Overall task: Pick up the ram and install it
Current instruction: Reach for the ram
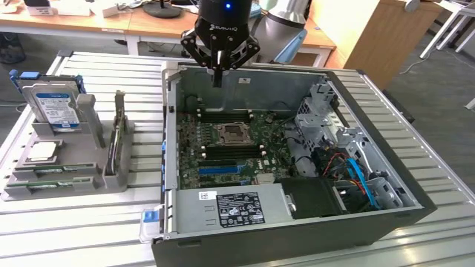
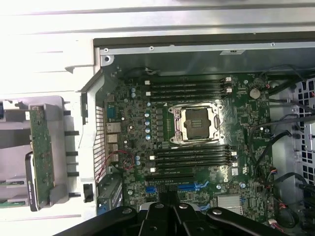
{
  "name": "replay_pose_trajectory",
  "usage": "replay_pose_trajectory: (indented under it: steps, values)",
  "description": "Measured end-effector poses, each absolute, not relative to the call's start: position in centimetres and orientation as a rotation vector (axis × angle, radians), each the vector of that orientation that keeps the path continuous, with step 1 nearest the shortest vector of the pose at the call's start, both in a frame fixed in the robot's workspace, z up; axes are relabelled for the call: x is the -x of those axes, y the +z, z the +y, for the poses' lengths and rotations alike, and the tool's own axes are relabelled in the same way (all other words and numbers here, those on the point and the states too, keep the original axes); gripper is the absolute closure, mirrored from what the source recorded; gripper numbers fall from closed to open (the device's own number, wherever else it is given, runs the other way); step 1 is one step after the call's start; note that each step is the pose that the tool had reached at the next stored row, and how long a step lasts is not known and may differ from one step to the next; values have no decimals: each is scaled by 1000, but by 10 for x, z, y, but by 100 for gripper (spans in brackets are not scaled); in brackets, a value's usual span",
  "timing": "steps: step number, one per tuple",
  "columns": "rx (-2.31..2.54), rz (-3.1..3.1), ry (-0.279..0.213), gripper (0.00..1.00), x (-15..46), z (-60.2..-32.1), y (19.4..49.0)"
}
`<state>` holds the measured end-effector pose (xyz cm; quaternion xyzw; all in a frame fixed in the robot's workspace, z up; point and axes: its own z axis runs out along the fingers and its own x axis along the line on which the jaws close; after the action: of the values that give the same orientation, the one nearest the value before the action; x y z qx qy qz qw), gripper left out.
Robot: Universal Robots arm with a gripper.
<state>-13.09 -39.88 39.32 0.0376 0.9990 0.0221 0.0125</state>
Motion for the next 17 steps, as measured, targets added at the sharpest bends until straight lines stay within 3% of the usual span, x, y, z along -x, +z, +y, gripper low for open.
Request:
replay_pose_trajectory:
  steps: [17]
  values:
    - [-117, 3114, 69, 89, 158, -399, 393]
